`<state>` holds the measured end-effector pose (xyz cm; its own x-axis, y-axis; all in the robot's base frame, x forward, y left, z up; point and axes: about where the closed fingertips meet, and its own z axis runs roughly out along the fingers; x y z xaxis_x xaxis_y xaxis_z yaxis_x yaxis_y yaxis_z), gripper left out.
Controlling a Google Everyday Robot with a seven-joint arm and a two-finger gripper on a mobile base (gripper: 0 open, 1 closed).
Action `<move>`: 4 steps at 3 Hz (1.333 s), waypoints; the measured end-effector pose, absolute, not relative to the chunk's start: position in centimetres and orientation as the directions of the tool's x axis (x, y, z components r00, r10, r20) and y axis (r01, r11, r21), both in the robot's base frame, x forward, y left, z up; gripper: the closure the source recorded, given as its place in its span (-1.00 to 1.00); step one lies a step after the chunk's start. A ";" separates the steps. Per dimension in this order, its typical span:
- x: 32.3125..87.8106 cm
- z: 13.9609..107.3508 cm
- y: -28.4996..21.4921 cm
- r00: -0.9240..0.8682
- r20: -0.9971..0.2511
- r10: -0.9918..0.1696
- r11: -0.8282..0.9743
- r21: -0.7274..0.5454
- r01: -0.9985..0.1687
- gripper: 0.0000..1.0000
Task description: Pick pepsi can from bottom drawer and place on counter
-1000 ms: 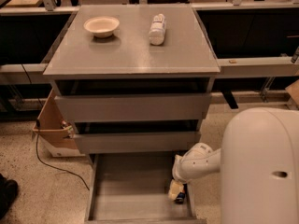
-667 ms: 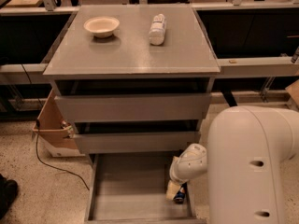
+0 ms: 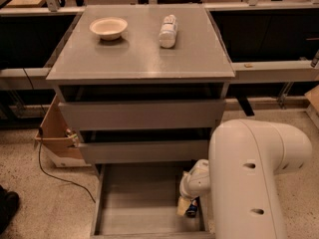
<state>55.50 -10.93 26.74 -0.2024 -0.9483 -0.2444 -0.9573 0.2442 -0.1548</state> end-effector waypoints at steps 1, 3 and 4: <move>55.6 24.4 -11.4 -0.175 -0.242 -0.954 0.218 -0.164 -0.962 -1.00; 55.5 19.6 -11.7 -0.109 -0.238 -0.965 0.151 -0.170 -0.974 -1.00; 55.5 17.4 -12.1 -0.074 -0.229 -0.971 0.115 -0.172 -0.978 -1.00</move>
Offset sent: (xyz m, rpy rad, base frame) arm -0.0030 -0.0100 -0.0847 -0.0047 -0.0207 0.0959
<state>55.47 -12.12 17.39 -0.0737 -0.9705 -0.2294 -0.9784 0.1150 -0.1721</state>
